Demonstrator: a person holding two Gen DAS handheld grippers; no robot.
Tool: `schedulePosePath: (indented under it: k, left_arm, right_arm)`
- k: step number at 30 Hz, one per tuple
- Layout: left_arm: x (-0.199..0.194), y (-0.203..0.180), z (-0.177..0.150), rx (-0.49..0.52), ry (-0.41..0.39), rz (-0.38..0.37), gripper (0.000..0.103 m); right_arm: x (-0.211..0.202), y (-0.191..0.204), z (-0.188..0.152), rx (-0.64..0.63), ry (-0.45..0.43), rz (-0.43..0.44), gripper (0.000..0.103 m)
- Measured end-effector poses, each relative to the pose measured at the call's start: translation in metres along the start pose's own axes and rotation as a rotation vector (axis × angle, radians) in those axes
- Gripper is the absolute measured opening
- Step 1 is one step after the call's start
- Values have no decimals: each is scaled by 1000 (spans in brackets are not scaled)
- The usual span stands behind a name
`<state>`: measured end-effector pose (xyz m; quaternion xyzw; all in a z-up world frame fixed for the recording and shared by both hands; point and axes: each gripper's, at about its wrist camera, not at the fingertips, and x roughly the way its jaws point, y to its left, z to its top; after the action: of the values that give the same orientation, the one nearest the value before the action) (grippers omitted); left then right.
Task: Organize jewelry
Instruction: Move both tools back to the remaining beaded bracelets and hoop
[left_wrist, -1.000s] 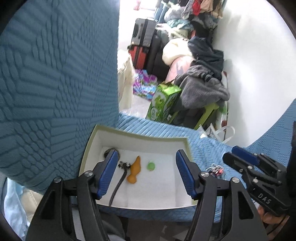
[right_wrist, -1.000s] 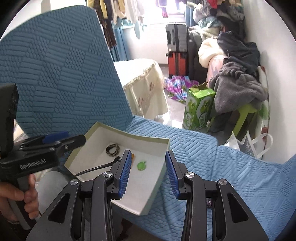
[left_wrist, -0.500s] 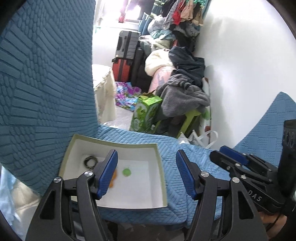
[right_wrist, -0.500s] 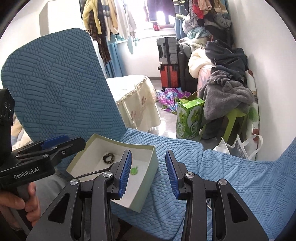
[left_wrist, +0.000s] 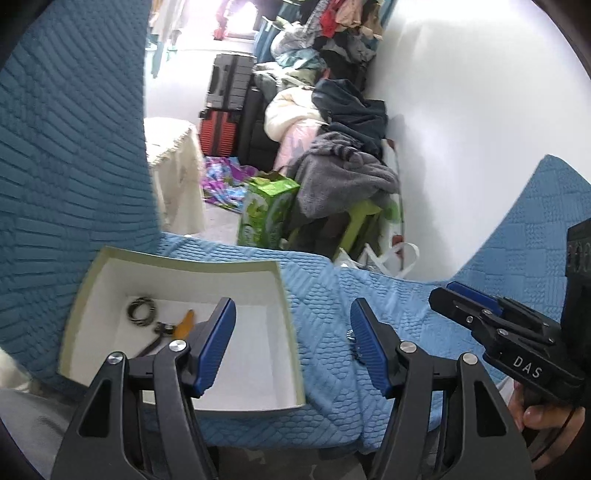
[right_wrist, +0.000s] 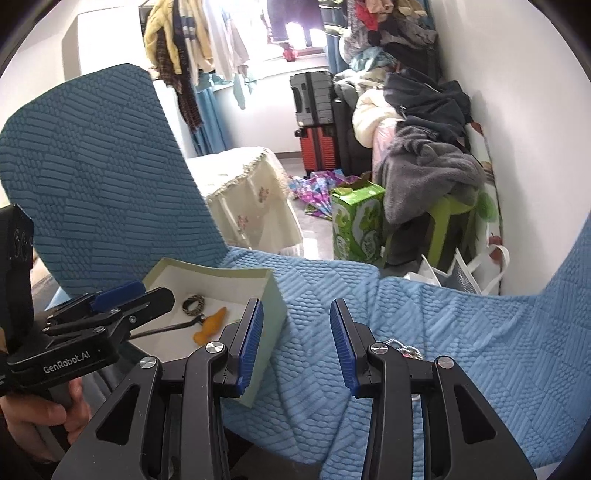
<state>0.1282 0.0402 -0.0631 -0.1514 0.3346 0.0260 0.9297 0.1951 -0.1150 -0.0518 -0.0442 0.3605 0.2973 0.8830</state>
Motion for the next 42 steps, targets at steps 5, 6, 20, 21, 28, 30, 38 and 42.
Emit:
schedulePosePath:
  k: [5,6,20,21,28,30,38,42]
  left_arm:
    - [21,-18,-9,13,44,-73,63]
    - [27,-22,-11,21,62,-85,60]
    - [124,-72,-53,111,295,-190,38]
    - [133,-73,-55,108,305,-190,37]
    - [172,-77,-63,129,361,-206,33]
    - [179,-77,-64,127,378,-212,31]
    - [198,-76,-65,143,412,-238,26]
    - [198,-79,-65,160,417,-251,26]
  right_arm:
    - [-5,-31,-13,24,19,-43,36]
    - [-5,-37,-16,30,26,-49,36]
    - [31,-108,-51,123,178,-75,33]
    - [40,-112,-54,123,206,-78,33]
    - [86,-131,-64,145,319,-62,31]
    - [98,-136,-67,163,345,-52,30]
    - [133,-142,-70,168,400,-50,28]
    - [142,-146,-67,188,397,-19,28]
